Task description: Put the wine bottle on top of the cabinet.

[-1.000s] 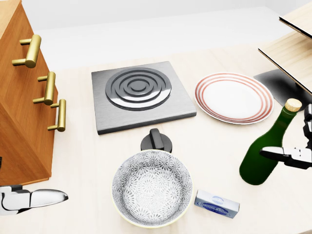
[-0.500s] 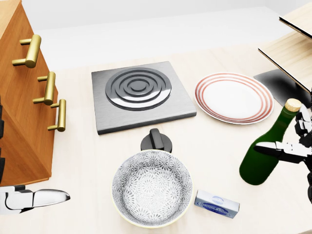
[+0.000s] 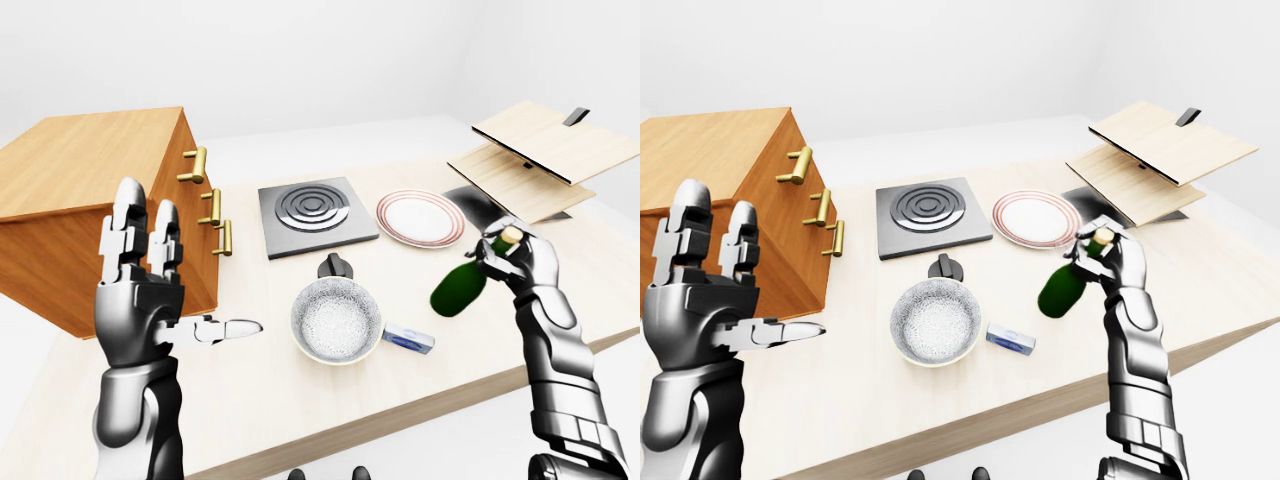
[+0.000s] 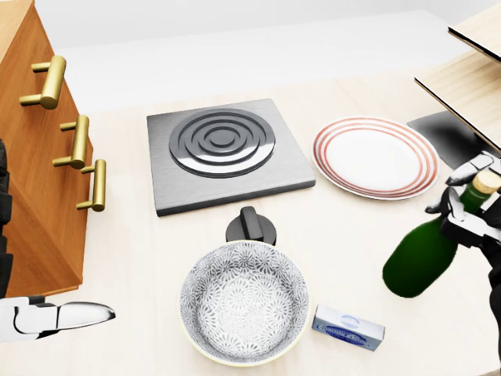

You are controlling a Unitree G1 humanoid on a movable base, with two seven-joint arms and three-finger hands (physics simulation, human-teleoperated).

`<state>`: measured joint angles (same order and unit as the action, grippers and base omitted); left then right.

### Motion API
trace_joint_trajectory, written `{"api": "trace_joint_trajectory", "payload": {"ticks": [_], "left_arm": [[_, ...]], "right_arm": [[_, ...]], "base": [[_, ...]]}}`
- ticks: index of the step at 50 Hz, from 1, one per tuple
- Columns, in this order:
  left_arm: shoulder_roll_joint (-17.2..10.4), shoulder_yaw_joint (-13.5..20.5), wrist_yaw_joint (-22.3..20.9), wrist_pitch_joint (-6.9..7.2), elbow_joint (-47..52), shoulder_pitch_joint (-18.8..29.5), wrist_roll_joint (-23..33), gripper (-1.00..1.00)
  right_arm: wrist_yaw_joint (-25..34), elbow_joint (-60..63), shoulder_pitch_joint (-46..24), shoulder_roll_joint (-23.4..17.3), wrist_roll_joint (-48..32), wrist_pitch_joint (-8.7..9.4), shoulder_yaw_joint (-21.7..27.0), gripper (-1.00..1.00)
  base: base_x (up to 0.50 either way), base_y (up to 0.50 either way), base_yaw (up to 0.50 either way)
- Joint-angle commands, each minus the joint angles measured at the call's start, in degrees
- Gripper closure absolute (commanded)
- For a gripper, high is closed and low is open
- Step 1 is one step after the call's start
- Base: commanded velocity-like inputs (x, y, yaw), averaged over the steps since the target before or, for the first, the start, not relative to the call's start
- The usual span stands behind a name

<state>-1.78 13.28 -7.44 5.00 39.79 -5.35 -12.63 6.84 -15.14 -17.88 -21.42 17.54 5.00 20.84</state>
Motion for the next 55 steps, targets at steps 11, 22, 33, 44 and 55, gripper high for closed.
{"api": "trace_joint_trajectory", "payload": {"ticks": [11, 22, 33, 44, 55], "left_arm": [[0.1, -0.4, 0.1, 0.0, 0.2, -0.3, 0.2, -1.0], [0.2, -0.1, -0.2, 0.0, 1.1, -0.5, 0.0, -1.0], [0.1, 0.1, -0.1, 0.0, 2.0, -0.3, -0.3, -1.0], [0.3, -0.2, -0.2, 0.0, 3.3, -0.7, -0.2, -1.0], [0.1, 0.4, 0.1, 0.0, 5.2, -0.2, -0.7, -1.0]], "right_arm": [[-0.1, 5.3, 2.2, 1.1, -0.4, 0.0, -0.1, 1.0], [1.1, 27.1, 1.7, 1.8, -0.3, 0.0, -1.7, 1.0], [1.4, 33.5, -5.4, 2.1, -0.1, 0.0, -3.1, 1.0], [1.6, 37.6, -13.7, 1.2, 0.3, 0.0, -4.4, 1.0], [1.8, 36.1, -19.8, 0.3, 0.3, 0.0, -5.7, 1.0]], "base": [[0.0, 0.0, 0.0], [0.0, 0.0, 0.0], [0.0, 0.0, 0.0], [0.0, 0.0, 0.0], [0.0, 0.0, 0.0]]}}
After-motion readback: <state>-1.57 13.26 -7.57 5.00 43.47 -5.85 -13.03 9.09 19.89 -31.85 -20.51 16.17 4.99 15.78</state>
